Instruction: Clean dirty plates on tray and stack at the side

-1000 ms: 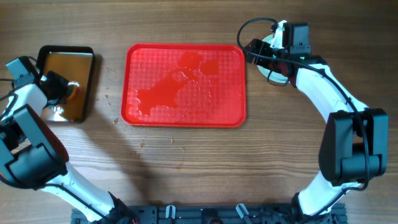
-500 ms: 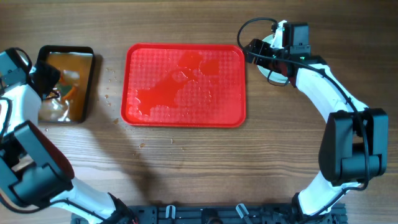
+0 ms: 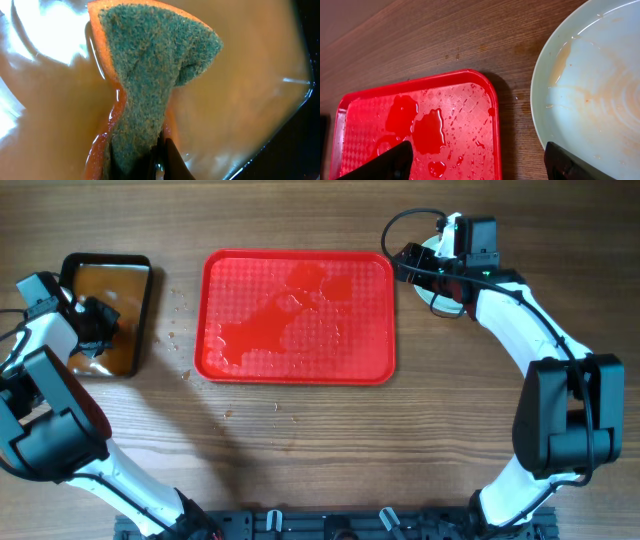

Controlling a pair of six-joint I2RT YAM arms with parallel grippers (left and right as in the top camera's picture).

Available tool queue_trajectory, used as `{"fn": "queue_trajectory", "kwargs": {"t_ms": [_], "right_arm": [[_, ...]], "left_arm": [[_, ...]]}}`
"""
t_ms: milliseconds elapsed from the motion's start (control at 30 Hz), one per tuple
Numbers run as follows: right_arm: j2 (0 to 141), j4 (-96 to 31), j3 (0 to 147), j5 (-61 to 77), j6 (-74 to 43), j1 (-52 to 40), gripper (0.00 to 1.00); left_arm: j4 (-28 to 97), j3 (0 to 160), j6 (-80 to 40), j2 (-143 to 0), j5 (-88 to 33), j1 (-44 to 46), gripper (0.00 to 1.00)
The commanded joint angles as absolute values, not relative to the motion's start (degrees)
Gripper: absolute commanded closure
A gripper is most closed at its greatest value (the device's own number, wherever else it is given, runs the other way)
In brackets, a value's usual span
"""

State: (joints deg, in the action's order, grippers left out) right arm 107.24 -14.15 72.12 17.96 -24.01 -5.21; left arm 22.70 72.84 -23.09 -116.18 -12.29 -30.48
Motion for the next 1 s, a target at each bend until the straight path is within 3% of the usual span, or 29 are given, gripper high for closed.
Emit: {"fn": "queue_trajectory", "kwargs": {"t_ms": [0, 200, 633, 967], "right_arm": [[106.67, -14.70, 71.88, 17.37, -24.03, -5.30, 0.16], [106.67, -15.62, 71.88, 17.37, -24.05, -5.30, 0.16], [106.67, -15.88, 71.88, 17.34, -24.01, -5.30, 0.16], [106.67, -16.34, 71.88, 17.34, -24.03, -5.30, 0.16]], "left_arm": [[22.74, 72.55, -22.96, -112.05, -11.31, -30.33, 0.96], [21.69, 72.49, -22.76, -105.86, -10.26, -30.35, 0.96], [27.27, 72.18, -22.76, -118.28, -7.35, -30.28, 0.96], [25.34, 73.58, -22.74, -107.96, -7.31, -30.28, 0.96]]}}
